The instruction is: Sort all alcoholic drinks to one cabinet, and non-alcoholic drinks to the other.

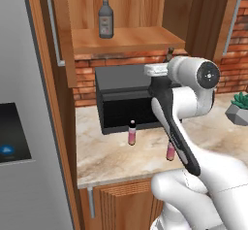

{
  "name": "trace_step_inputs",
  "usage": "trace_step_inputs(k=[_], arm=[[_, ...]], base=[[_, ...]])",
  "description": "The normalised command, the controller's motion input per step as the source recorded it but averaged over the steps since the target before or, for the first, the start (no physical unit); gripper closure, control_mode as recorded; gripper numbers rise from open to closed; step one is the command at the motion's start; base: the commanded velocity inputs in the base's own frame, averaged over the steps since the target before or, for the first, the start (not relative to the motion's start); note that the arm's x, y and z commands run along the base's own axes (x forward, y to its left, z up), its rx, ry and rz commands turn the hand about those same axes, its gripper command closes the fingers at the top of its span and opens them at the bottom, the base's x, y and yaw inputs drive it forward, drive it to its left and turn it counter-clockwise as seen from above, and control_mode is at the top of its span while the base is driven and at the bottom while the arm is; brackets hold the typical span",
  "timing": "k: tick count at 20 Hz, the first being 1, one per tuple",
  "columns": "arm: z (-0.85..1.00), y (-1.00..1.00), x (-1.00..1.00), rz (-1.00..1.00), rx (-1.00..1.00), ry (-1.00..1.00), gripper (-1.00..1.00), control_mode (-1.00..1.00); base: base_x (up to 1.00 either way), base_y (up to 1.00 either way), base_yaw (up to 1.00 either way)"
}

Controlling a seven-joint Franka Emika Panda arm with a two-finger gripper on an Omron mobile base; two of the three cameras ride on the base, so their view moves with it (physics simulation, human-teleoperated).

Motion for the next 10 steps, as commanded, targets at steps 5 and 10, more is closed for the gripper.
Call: trace_step_inputs(k=[5,10], arm=[[0.64,0.00,-0.10,0.00,0.00,-0.06,1.00,-1.00],[0.36,0.00,-0.08,0.00,0.00,-0.20,1.00,-1.00]], base=[[0.00,0.00,0.00],[0.00,0.00,0.00]])
